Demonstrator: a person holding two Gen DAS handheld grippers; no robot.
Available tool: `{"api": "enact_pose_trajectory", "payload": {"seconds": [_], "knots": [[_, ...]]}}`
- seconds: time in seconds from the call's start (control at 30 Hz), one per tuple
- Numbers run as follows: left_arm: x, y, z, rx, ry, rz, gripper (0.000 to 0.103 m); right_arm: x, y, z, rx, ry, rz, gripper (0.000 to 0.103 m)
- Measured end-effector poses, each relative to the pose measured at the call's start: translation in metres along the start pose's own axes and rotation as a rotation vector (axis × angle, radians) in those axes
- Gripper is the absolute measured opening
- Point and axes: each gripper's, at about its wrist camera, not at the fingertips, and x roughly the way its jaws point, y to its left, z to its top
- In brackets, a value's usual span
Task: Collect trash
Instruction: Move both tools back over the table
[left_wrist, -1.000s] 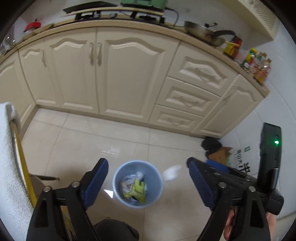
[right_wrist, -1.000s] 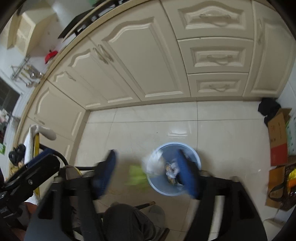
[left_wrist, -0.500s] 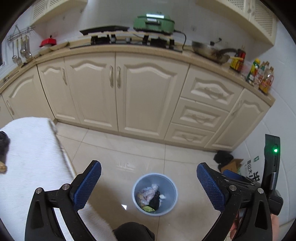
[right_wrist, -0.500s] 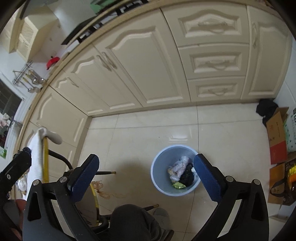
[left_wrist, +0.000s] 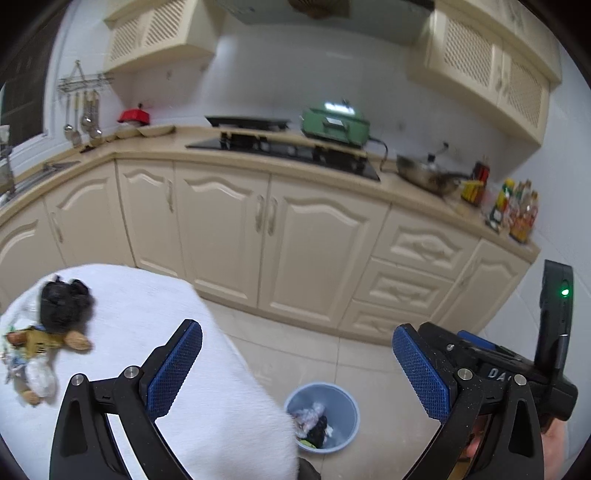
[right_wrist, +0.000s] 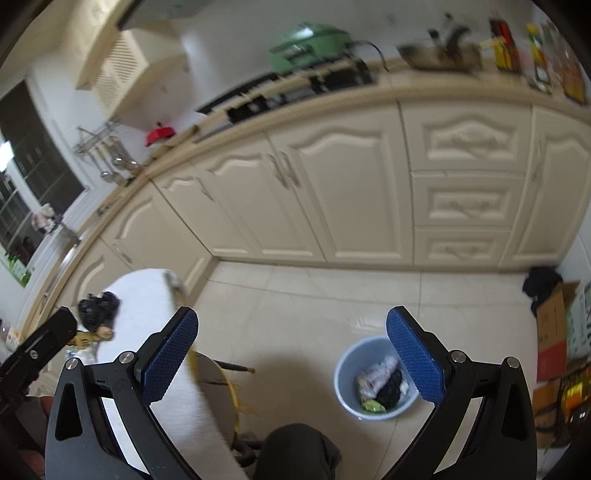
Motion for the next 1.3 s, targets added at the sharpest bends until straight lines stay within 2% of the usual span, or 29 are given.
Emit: {"api": "enact_pose_trajectory", "payload": {"seconds": [0.2,0.37,0.53,0.73,0.97,1.3], "knots": [[-0.077,0.041,-0.012,-0.040,-0.090,0.062,0.102,-0.028,0.059,0.009,-0.090,-0.056,0.062,0.103],[-0.133,0.058,-0.027,-0.057,-0.152,0.128,0.102,-0.047,0.111,0.009,-0.168,-0.092,0.117,0.103],[-0.193,0.080,-0.050,-0.084,-0.221,0.199,0.102,-0.060,0.159,0.001,-0.244,-0.110,0.165,0.103],[-0.244,0.094,-0.081,-0.102,-0.270,0.296,0.102,-0.071,0.210,-0.015,-0.333,-0.124,0.204,0.103],[-0.283,0.103,-0.115,-0.149,-0.288,0.393,0.102,-0.079,0.263,-0.034,-0.420,-0.137,0.267,0.103],[-0.293,0.112,-0.125,-0.207,-0.260,0.501,0.102,-0.073,0.311,-0.056,-0.513,-0.111,0.336,0.103]]}}
